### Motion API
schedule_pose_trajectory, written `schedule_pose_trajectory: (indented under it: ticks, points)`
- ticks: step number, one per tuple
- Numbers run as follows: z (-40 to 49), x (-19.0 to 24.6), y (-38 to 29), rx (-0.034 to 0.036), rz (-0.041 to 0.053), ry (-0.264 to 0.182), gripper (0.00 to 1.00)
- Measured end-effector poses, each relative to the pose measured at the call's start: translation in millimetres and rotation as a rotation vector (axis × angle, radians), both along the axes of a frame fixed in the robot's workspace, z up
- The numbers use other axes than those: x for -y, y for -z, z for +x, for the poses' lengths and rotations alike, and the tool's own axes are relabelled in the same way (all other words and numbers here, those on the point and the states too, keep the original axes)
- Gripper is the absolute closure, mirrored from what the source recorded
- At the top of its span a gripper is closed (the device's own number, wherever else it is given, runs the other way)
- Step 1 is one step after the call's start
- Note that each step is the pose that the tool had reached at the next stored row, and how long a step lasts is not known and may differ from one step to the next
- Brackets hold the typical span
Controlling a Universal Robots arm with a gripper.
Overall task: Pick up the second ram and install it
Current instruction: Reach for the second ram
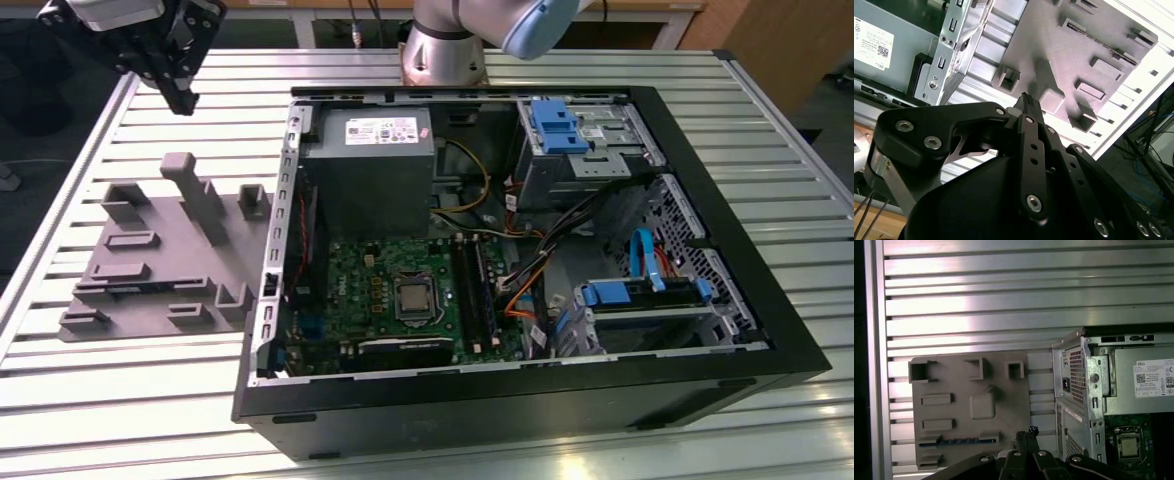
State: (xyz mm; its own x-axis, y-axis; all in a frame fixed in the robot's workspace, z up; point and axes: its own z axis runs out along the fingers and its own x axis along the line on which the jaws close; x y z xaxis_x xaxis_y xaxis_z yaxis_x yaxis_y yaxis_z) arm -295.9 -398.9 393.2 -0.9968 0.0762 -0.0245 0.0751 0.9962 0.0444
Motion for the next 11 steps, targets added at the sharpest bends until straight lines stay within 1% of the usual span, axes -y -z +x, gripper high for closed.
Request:
schedule_pose_trajectory:
  ticks: [7, 11]
  points:
    - [-4.7, 0.0, 0.0, -0.0001, 0.0000, 0.000, 0.89]
    - [-10.0, 0.0, 0.0, 0.0000, 0.0000, 0.000, 0.89]
